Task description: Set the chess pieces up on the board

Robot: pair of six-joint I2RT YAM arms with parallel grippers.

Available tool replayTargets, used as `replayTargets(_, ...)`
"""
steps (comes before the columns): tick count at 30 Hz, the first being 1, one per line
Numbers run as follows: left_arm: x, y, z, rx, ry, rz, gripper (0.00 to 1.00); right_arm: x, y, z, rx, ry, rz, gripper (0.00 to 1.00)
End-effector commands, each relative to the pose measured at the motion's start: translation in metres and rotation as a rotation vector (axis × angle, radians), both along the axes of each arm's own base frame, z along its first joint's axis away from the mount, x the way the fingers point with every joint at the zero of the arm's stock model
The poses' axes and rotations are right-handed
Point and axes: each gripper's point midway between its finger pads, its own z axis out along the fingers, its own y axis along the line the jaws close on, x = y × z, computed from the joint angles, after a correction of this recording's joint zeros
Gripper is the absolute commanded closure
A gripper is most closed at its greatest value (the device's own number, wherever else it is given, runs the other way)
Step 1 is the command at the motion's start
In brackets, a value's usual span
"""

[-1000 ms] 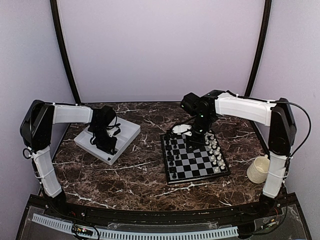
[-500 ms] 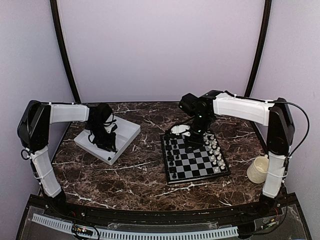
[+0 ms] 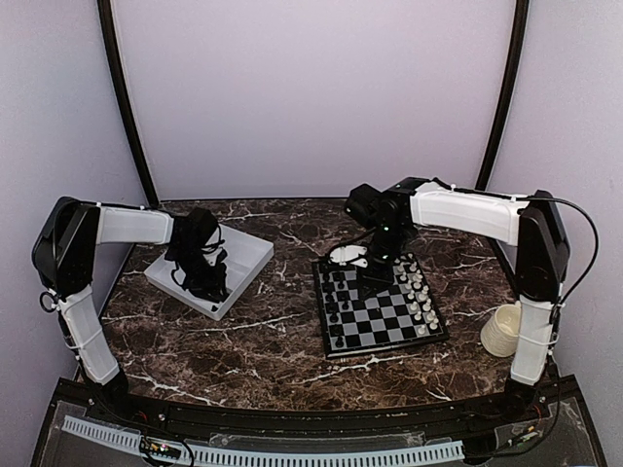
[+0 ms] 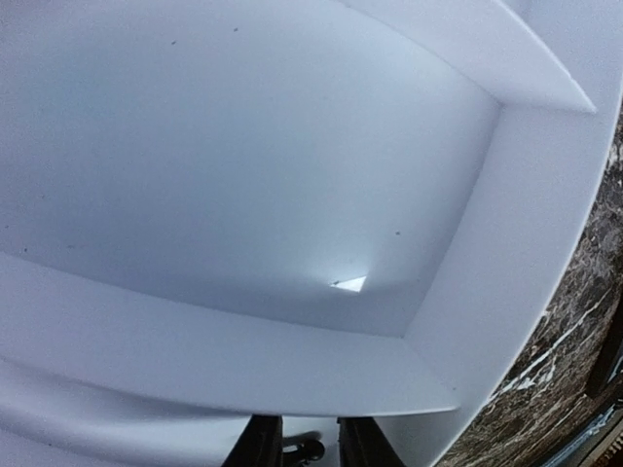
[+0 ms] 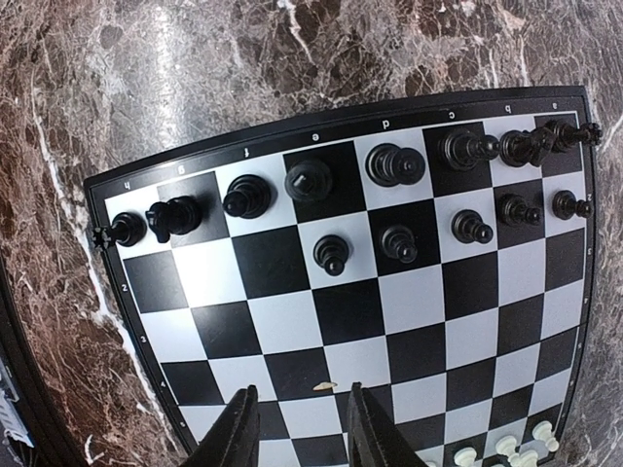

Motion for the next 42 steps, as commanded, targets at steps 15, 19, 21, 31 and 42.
replayTargets(15,0.019,0.006,-0.010,0.009,-0.061,0.194,0.76,-0.005,0.011,0.004,-0.009,-0.004,0.011,0.68)
replayTargets(19,0.019,0.009,-0.013,0.030,-0.054,0.210,0.76,-0.005,0.011,0.004,-0.010,-0.004,0.010,0.68)
replayTargets(21,0.019,0.012,-0.015,0.040,-0.054,0.223,0.79,-0.005,0.012,0.003,-0.008,-0.004,0.010,0.68)
replayTargets(31,0.010,0.018,0.001,0.043,-0.080,0.248,0.97,-0.007,0.016,0.003,-0.006,-0.001,0.018,0.68)
replayTargets(42,0.003,0.020,0.042,-0.007,-0.154,0.258,0.98,-0.009,0.031,0.012,0.036,0.009,0.027,0.68)
